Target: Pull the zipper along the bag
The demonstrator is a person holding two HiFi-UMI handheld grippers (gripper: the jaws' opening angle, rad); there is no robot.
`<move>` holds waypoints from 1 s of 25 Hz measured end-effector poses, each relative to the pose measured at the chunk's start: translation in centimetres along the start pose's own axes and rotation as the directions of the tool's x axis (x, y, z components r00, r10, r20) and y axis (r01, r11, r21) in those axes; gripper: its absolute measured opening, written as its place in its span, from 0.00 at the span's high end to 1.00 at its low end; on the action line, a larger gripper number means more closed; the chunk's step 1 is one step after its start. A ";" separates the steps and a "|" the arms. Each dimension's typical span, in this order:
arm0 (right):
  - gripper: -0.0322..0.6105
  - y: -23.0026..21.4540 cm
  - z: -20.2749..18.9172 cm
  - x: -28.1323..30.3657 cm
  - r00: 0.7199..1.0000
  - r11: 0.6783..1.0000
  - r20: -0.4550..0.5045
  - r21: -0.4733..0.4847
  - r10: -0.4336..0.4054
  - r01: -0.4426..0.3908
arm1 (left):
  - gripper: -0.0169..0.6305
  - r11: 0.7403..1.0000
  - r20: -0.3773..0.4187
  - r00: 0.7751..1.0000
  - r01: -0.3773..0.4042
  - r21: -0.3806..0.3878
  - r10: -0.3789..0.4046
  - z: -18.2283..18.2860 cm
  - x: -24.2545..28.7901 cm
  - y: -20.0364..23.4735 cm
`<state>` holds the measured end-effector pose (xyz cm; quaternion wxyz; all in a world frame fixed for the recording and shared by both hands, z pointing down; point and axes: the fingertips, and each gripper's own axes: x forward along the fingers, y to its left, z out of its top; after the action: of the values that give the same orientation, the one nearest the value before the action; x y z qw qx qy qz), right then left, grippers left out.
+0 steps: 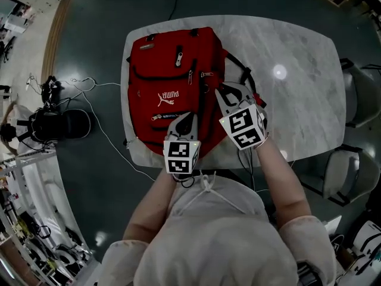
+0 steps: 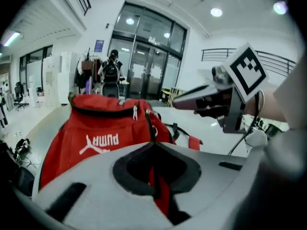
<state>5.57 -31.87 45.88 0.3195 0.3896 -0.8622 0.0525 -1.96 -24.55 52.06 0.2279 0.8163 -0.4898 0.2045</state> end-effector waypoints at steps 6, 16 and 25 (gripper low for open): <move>0.90 1.4 2.0 -5.0 0.988 0.991 0.125 0.104 -0.095 0.082 | 0.94 0.999 0.227 0.973 0.038 0.006 -0.038 8.9 -4.4 -2.1; 0.90 2.4 6.8 -14.2 0.905 0.953 0.357 0.269 -0.232 0.138 | 0.94 0.992 0.456 0.884 0.054 0.114 -0.101 17.7 -12.3 -6.0; 0.91 1.5 8.1 -17.7 0.850 0.930 0.424 0.316 -0.313 0.185 | 0.94 0.976 0.482 0.869 0.005 0.217 -0.111 18.7 -13.9 -7.2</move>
<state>9.07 -22.28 29.31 0.0518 0.5388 -0.8403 0.0292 0.49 -22.41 27.85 0.0153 0.8750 -0.4826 0.0339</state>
